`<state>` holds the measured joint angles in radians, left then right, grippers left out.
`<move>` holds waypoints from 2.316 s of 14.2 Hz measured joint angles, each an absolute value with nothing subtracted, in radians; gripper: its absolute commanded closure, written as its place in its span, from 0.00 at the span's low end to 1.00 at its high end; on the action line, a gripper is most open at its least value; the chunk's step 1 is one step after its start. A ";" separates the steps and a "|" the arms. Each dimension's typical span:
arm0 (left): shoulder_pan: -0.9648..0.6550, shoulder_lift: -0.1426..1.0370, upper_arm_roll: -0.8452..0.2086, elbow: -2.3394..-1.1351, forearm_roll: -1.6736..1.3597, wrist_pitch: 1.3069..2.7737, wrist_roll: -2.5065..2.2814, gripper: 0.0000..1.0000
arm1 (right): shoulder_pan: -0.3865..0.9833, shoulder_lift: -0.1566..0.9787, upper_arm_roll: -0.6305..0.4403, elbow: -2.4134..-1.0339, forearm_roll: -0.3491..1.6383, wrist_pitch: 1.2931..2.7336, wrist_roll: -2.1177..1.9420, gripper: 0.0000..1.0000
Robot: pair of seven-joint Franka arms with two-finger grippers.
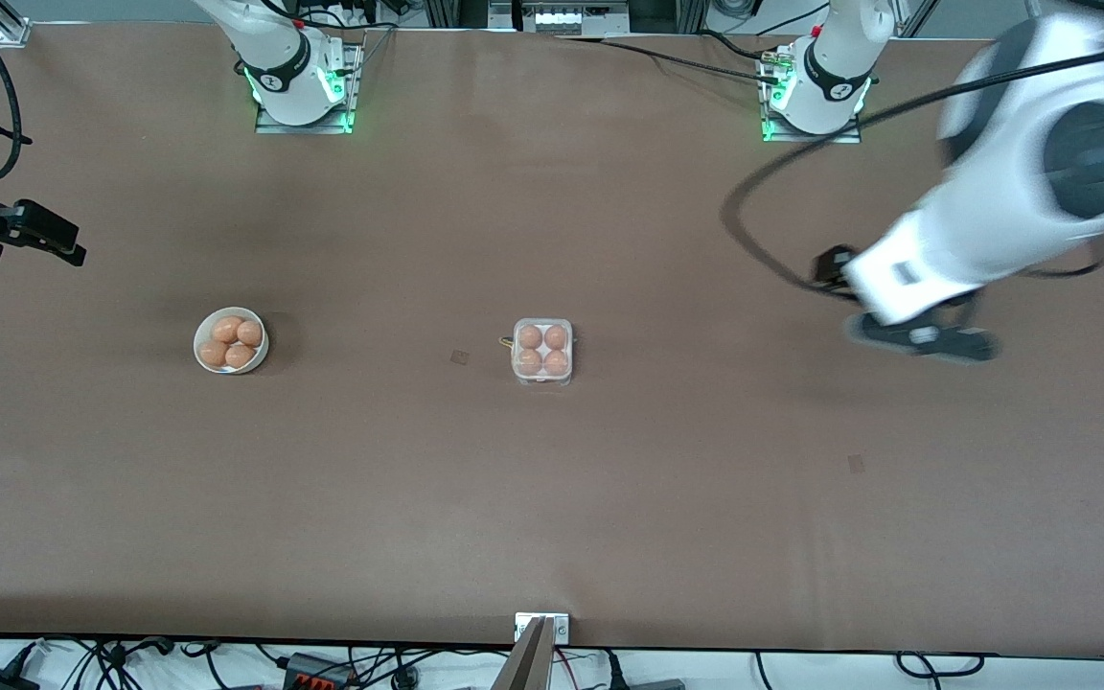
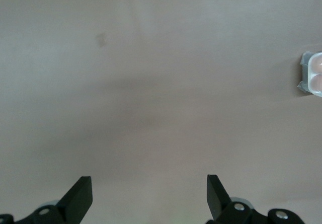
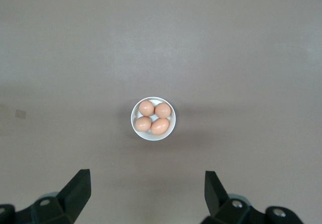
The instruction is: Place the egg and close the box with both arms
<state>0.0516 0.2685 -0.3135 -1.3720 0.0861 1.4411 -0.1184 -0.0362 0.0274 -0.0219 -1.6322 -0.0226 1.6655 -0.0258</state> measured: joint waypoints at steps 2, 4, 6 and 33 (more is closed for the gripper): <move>0.066 0.165 -0.243 -1.467 0.061 1.459 -0.111 0.00 | -0.036 0.027 -0.022 -1.632 -0.023 1.665 -0.026 0.00; 0.063 0.071 -0.175 -1.571 0.058 1.534 -0.111 0.00 | -0.036 0.027 -0.022 -1.632 -0.023 1.665 -0.026 0.00; 0.056 0.005 -0.113 -1.673 0.053 1.637 -0.110 0.00 | -0.036 0.027 -0.022 -1.632 -0.023 1.665 -0.026 0.00; 0.008 -0.111 -0.090 -1.798 0.047 1.695 -0.085 0.00 | -0.037 0.007 -0.021 -1.633 -0.022 1.638 -0.025 0.00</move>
<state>0.0078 -0.1113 -0.0901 -1.7977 0.0465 1.6952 -0.0853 -0.0371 0.0068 -0.0207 -1.6327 -0.0224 1.6376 -0.0251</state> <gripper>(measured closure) 0.000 0.000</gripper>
